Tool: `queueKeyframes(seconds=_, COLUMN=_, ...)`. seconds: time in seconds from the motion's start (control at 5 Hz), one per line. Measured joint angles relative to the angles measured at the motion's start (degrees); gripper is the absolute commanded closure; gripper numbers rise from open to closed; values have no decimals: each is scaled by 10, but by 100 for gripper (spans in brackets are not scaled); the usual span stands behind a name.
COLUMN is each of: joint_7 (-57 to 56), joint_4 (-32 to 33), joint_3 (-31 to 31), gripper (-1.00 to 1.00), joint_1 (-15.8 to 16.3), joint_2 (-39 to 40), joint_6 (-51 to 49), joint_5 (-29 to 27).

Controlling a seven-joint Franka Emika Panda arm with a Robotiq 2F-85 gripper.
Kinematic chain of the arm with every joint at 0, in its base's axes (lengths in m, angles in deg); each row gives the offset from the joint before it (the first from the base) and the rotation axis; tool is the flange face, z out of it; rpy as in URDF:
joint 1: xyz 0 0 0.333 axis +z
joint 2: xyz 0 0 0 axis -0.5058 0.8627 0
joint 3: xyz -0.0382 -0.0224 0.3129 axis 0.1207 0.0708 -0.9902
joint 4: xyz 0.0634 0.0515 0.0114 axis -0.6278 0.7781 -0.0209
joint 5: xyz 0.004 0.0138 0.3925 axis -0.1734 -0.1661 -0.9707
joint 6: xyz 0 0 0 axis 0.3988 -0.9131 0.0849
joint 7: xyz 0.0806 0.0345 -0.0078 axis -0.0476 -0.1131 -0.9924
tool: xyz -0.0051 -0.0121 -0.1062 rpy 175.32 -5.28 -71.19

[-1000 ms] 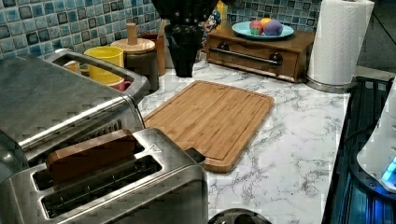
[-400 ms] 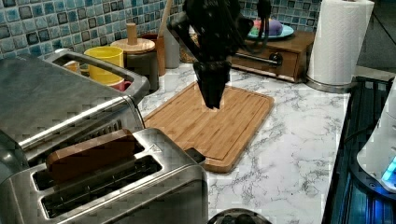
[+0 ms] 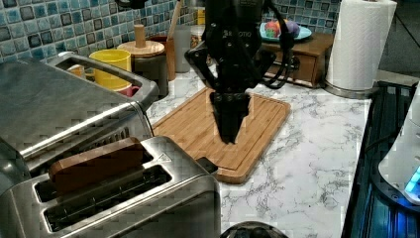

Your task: Turn on the toaster.

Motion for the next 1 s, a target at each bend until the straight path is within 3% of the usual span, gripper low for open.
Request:
queueKeyframes(seconds=0.2, joint_7=-20, joint_4=0, joint_3=-2, gripper=100, joint_1=12, joint_2=11, joint_6=48, joint_5=-6)
queueKeyframes(seconds=1.0, joint_7=-3, joint_4=2, joint_3=-18, gripper=100, joint_1=4, joint_2=11, joint_6=73, joint_5=24)
